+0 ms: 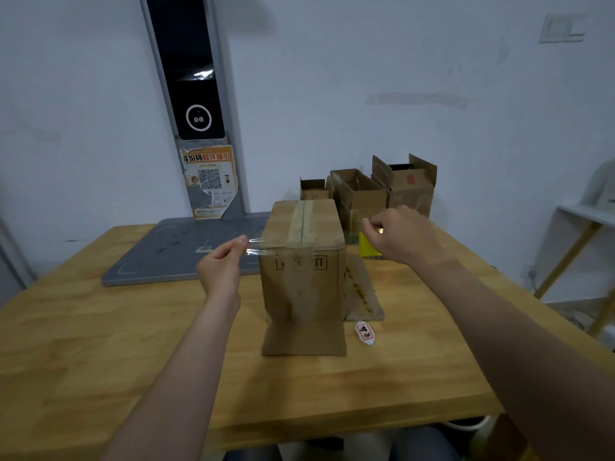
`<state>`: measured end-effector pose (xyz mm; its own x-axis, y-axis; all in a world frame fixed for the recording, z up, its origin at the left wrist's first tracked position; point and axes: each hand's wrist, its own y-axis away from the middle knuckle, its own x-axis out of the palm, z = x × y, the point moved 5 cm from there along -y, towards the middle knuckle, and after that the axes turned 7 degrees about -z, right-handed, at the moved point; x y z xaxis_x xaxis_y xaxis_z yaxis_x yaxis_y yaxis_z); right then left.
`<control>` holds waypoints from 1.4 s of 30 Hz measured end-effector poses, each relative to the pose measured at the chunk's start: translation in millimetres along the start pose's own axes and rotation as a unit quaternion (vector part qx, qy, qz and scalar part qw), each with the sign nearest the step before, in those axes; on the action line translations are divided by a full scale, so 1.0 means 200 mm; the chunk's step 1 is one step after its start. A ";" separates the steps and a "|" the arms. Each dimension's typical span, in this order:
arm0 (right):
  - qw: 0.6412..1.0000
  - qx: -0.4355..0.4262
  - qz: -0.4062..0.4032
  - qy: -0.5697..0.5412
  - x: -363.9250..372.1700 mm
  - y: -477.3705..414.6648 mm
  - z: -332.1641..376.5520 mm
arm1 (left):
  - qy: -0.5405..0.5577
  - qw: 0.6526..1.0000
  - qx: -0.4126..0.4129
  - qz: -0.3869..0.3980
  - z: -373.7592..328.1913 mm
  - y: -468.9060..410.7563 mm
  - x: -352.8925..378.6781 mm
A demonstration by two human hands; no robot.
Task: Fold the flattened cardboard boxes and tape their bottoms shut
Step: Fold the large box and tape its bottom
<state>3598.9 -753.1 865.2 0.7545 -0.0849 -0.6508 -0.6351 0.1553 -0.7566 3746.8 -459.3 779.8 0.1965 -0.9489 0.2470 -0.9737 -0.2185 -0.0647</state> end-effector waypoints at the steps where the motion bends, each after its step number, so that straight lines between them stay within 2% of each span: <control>1: 1.000 0.002 0.005 0.003 0.02 0.00 0.00 | -0.005 1.000 0.000 0.001 0.01 -0.02 0.00; 9: 0.999 -0.008 0.038 0.026 0.17 -0.04 0.02 | -0.016 1.000 -0.017 0.008 0.14 -0.12 0.02; 14: 0.999 0.010 0.002 0.035 0.24 -0.05 -0.01 | -0.017 1.000 -0.006 0.003 0.17 -0.18 0.06; 17: 1.000 -0.017 -0.004 0.014 0.27 -0.07 0.01 | -0.037 0.999 0.039 0.000 0.18 -0.21 0.09; 19: 0.998 -0.050 0.024 0.005 0.32 -0.08 0.02 | -0.049 0.996 0.068 -0.007 0.18 -0.22 0.12; 23: 0.997 -0.023 0.077 -0.022 0.41 -0.11 0.00 | -0.077 0.992 0.101 -0.012 0.19 -0.22 0.18; 28: 0.996 -0.016 0.078 -0.039 0.47 -0.15 -0.01 | -0.178 0.967 0.181 -0.018 0.22 -0.25 0.24; 30: 0.995 -0.018 0.081 -0.046 0.47 -0.15 -0.01 | -0.209 0.960 0.183 -0.015 0.24 -0.26 0.26; 33: 0.995 -0.009 0.084 -0.051 0.47 -0.15 -0.01 | -0.228 0.961 0.156 0.022 0.25 -0.31 0.29; 34: 0.995 -0.005 0.088 -0.051 0.47 -0.15 -0.01 | -0.216 0.968 0.121 0.043 0.25 -0.34 0.30; 37: 0.994 0.009 0.093 -0.058 0.48 -0.15 -0.01 | -0.122 0.988 -0.054 0.081 0.27 -0.38 0.30; 40: 0.993 0.016 0.085 -0.078 0.48 -0.15 0.00 | -0.062 0.984 -0.122 0.114 0.30 -0.40 0.32; 42: 0.994 0.020 0.082 -0.075 0.46 -0.15 0.01 | -0.060 0.981 -0.139 0.119 0.31 -0.39 0.32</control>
<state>3688.3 -764.0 827.3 0.6588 0.0929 -0.7465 -0.7474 0.1936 -0.6355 3842.6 -516.8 740.8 -0.0441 -0.9891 0.1408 -0.9842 0.0672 0.1638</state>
